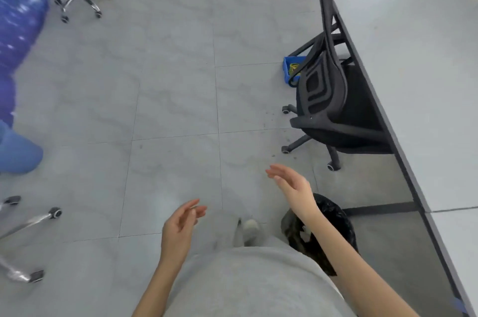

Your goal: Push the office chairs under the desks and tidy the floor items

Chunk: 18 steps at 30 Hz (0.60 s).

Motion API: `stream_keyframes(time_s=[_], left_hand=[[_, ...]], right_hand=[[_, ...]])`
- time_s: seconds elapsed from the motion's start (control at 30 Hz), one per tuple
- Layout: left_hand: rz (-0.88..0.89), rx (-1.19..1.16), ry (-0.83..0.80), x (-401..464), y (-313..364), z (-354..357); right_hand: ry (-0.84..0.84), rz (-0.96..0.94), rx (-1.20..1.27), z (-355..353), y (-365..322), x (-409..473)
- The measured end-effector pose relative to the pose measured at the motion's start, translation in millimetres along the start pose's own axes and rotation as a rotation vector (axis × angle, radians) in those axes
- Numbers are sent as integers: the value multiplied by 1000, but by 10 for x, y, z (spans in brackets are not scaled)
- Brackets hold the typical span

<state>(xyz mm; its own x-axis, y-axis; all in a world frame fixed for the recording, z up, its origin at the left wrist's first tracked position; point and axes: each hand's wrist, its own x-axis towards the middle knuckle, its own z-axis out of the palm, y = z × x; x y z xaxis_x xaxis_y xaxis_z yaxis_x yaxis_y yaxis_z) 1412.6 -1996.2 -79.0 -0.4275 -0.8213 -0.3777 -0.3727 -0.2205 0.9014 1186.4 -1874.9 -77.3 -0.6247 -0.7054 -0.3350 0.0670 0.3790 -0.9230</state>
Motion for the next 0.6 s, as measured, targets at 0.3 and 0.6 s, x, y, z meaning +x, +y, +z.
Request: stream_keyframes(time_s=[0.3,0.6], left_hand=[[-22,28,-67,1874,583,177],[161,183,-476,4056,2053,672]], right_hand=[[53,49,-69,84,-390,1903],[377,280,-11,6,-616,2704]])
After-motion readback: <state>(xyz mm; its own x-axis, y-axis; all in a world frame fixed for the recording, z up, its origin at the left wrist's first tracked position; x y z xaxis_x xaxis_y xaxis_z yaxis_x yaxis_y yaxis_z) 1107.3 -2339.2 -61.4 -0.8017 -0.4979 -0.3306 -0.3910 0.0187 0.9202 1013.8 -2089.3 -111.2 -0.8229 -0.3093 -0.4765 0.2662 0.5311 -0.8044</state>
